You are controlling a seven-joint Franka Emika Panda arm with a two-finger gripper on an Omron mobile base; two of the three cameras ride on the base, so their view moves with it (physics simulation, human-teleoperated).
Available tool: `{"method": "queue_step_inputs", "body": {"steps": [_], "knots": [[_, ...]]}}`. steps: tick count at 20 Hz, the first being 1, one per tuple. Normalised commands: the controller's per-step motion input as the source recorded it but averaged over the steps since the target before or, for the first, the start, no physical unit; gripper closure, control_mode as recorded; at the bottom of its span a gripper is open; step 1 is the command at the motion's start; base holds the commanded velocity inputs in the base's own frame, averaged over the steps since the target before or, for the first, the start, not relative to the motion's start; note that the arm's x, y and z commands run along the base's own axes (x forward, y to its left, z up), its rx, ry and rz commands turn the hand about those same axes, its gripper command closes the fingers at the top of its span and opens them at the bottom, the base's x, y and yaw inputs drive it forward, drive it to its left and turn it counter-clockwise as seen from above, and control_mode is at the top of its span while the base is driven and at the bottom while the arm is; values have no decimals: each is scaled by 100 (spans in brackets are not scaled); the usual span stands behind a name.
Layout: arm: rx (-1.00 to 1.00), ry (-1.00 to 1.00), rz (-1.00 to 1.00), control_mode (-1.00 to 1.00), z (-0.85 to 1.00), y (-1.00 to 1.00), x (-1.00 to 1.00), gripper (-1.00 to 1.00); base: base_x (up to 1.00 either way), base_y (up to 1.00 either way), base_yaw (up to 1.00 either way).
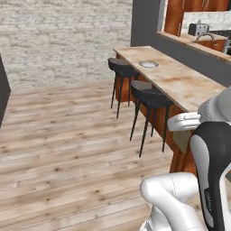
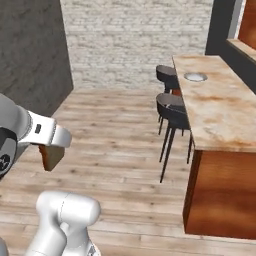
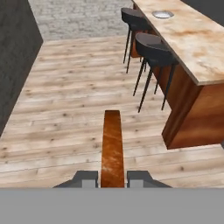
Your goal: Start the toaster. Once the lever pops up, take the bread to the plate on the dining counter.
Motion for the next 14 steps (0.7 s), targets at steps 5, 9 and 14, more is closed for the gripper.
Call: {"method": "queue_step_inputs", "body": {"steps": [5,9,14], "knots": [[0,0,0,100,0,0,0,100,23,34,-34],[0,0,0,100,0,0,0,100,7,23,-31],[0,0,0,100,0,0,0,100,14,40,-23]]}}
